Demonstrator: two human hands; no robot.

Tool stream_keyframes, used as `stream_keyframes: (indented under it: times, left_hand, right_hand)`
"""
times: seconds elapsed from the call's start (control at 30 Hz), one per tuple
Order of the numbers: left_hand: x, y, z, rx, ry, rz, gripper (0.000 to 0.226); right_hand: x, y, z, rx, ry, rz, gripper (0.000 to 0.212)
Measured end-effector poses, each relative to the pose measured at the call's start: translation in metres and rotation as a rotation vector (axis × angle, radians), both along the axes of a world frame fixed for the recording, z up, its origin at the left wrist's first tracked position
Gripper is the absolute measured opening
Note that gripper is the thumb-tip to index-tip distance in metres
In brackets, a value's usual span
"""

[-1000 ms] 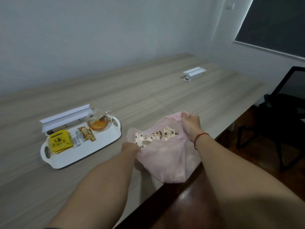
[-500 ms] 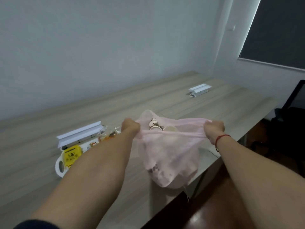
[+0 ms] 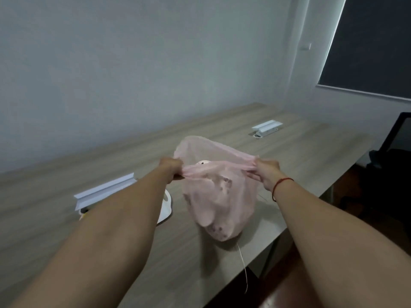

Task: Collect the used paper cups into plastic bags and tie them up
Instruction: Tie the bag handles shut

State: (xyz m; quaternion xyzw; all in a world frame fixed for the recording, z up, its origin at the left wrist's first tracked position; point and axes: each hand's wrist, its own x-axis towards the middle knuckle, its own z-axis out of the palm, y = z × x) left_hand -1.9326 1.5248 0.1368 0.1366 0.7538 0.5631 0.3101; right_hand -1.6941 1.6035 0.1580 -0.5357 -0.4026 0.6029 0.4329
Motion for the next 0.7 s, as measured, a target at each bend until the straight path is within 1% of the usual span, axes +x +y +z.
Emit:
stream_keyframes:
  times: [0.03, 0.1, 0.13, 0.17, 0.23, 0.27, 0.3, 0.33, 0.37, 0.4, 0.43, 0.5, 0.53, 0.6, 0.63, 0.7]
  left_hand:
    - [0.000, 0.005, 0.004, 0.053, 0.037, 0.081, 0.015]
    - [-0.010, 0.008, 0.007, 0.074, 0.124, 0.272, 0.024]
    - [-0.012, 0.007, 0.010, 0.049, 0.149, 0.277, 0.026]
    - [-0.013, 0.007, 0.013, 0.035, 0.147, 0.212, 0.025]
    - [-0.003, 0.011, 0.018, 0.037, 0.104, 0.002, 0.021]
    - [0.002, 0.014, 0.022, 0.059, 0.098, -0.015, 0.022]
    - [0.004, 0.017, 0.025, 0.105, 0.076, 0.017, 0.024]
    - [0.008, 0.021, 0.030, 0.141, 0.071, 0.040, 0.021]
    - [0.009, 0.021, 0.035, 0.131, 0.058, 0.001, 0.012]
    - [0.010, 0.019, 0.039, 0.109, 0.031, -0.030, 0.005]
    - [0.010, 0.016, 0.043, 0.100, -0.014, -0.033, 0.013]
    - [0.006, 0.013, 0.044, 0.160, -0.127, 0.078, 0.026]
    - [0.005, 0.010, 0.041, 0.165, -0.165, 0.117, 0.031]
    - [0.007, 0.006, 0.031, 0.149, -0.187, 0.095, 0.029]
    - [0.008, 0.005, 0.024, 0.147, -0.192, 0.060, 0.027]
    - [0.008, 0.003, 0.009, 0.169, -0.199, 0.021, 0.021]
  right_hand:
    - [-0.005, 0.002, 0.000, 0.008, 0.028, -0.044, 0.028]
    - [-0.003, 0.008, 0.006, -0.013, 0.012, -0.201, 0.031]
    - [0.000, 0.014, 0.007, -0.021, -0.024, -0.273, 0.031]
    - [0.002, 0.019, 0.010, -0.019, -0.049, -0.285, 0.029]
    - [-0.002, 0.020, 0.012, 0.000, -0.070, -0.097, 0.017]
    - [-0.007, 0.022, 0.010, 0.009, -0.097, -0.046, 0.013]
    - [-0.011, 0.024, 0.008, 0.026, -0.150, -0.037, 0.014]
    - [-0.014, 0.028, 0.007, 0.048, -0.206, -0.072, 0.019]
    - [-0.013, 0.033, 0.005, 0.063, -0.244, -0.047, 0.021]
    - [-0.012, 0.029, 0.007, 0.055, -0.261, 0.011, 0.018]
    - [-0.011, 0.026, 0.010, 0.047, -0.265, 0.058, 0.017]
    - [-0.007, 0.027, 0.012, 0.051, -0.228, -0.013, 0.023]
    - [-0.005, 0.026, 0.013, 0.040, -0.169, -0.040, 0.026]
    - [-0.003, 0.018, 0.013, 0.054, -0.056, 0.021, 0.022]
    - [-0.002, 0.018, 0.008, 0.060, -0.044, 0.077, 0.022]
    - [0.001, 0.015, -0.003, 0.072, -0.068, 0.201, 0.030]
